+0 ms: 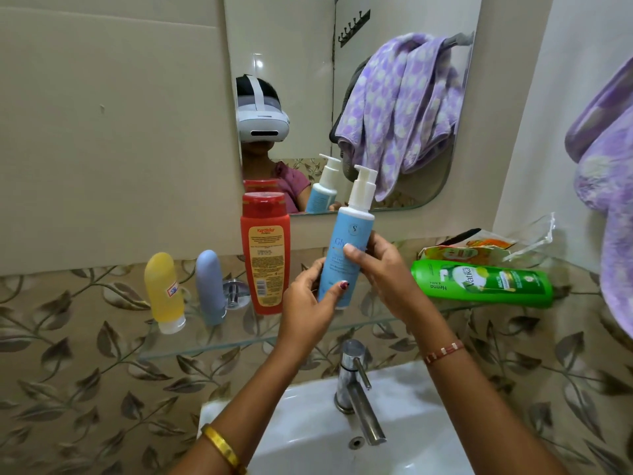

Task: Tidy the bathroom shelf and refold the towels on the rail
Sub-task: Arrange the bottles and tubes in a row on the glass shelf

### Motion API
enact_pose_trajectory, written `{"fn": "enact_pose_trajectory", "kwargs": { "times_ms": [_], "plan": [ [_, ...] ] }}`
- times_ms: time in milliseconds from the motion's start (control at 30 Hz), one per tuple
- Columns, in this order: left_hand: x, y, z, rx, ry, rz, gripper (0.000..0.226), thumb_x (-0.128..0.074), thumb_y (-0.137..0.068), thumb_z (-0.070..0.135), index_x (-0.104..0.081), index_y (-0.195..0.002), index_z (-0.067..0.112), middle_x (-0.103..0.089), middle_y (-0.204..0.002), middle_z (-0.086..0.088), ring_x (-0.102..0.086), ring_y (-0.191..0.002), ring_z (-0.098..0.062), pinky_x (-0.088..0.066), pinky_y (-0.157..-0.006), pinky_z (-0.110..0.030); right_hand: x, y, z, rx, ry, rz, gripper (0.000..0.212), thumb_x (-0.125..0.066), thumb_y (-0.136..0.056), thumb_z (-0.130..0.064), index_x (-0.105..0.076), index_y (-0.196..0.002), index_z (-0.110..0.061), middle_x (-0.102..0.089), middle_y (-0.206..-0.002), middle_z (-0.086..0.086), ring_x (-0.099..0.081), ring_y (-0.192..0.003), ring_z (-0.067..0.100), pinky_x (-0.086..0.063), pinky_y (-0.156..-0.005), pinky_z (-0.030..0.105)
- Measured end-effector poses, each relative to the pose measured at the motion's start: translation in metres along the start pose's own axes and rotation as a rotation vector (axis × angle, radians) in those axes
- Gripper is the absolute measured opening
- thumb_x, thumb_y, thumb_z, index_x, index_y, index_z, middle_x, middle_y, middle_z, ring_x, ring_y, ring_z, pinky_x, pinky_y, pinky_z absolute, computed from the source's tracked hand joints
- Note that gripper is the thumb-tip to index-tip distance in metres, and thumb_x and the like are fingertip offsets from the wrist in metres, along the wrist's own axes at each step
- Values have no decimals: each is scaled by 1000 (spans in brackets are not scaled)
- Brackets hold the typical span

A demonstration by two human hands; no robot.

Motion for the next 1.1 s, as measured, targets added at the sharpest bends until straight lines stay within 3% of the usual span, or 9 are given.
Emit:
{"fn": "enact_pose_trajectory", "kwargs": {
  "times_ms": [100,233,300,400,533,767,867,1000,1100],
  "plan": [
    [1,1,-8,7,-41,79,39,-68,-79,12,-55,-115,21,-63,-109,-5,-63,-96,-11,-54,-83,-26,5,1,2,9,277,37,29,-70,-78,-15,-56,-101,-24,-65,-99,3,-64,-90,17,-54,-79,32],
    [-3,4,-16,6,-67,137,42,-71,-75,7,-56,-101,36,-63,-99,8,-62,-93,-6,-51,-78,-18,1,1,5,-6,291,2,42,-75,-72,-9,-52,-103,-24,-62,-101,4,-63,-86,13,-52,-73,26],
    [-5,5,-20,14,-74,145,45,-68,-77,5,-55,-109,34,-60,-102,13,-60,-95,-5,-47,-79,-13,-3,-1,5,11,360,-16,49,-75,-71,-5,-49,-110,-18,-61,-105,8,-62,-92,19,-53,-79,31],
    [-6,6,-24,21,-147,190,53,-64,-81,6,-47,-131,15,-57,-112,9,-56,-103,-4,-44,-81,-6,-8,-4,5,13,465,-50,56,-73,-74,-5,-45,-122,-12,-59,-115,12,-60,-101,25,-53,-85,37],
    [-7,11,-25,31,-173,244,54,-59,-84,1,-42,-134,9,-54,-130,-5,-54,-116,-14,-45,-94,-22,-11,-7,5,12,515,-69,59,-71,-76,-9,-43,-128,-14,-58,-118,8,-58,-103,20,-51,-86,32],
    [-8,21,-20,-25,-215,297,49,-53,-87,3,-42,-134,11,-52,-134,-7,-49,-123,-14,-43,-103,-31,-11,-5,10,20,513,-38,55,-71,-77,-12,-47,-127,-11,-60,-121,7,-58,-106,18,-51,-91,35],
    [-9,29,-10,-164,-225,339,45,-50,-88,6,-44,-132,13,-51,-131,-1,-47,-123,-10,-42,-101,-22,-7,-1,9,39,448,12,47,-67,-81,-15,-51,-125,-8,-62,-118,9,-60,-107,19,-51,-92,35],
    [-19,34,0,-197,-95,241,41,-48,-86,11,-44,-124,26,-55,-128,1,-51,-122,-9,-42,-101,-23,12,2,-1,82,484,145,34,-62,-85,-11,-58,-118,-5,-66,-108,13,-61,-96,17,-50,-87,28],
    [-33,29,2,-143,39,170,41,-50,-88,1,-48,-123,23,-59,-123,1,-55,-115,-2,-44,-97,-17,32,9,-10,76,563,211,30,-61,-85,-6,-60,-115,-4,-67,-107,13,-61,-93,16,-50,-86,28]
  ]
}}
Point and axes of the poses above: each hand's wrist, its own y-axis away from the middle knuckle, its own x-axis out of the back of the hand, z = x × y, the point moved 1 cm from there along -y, towards the middle knuckle
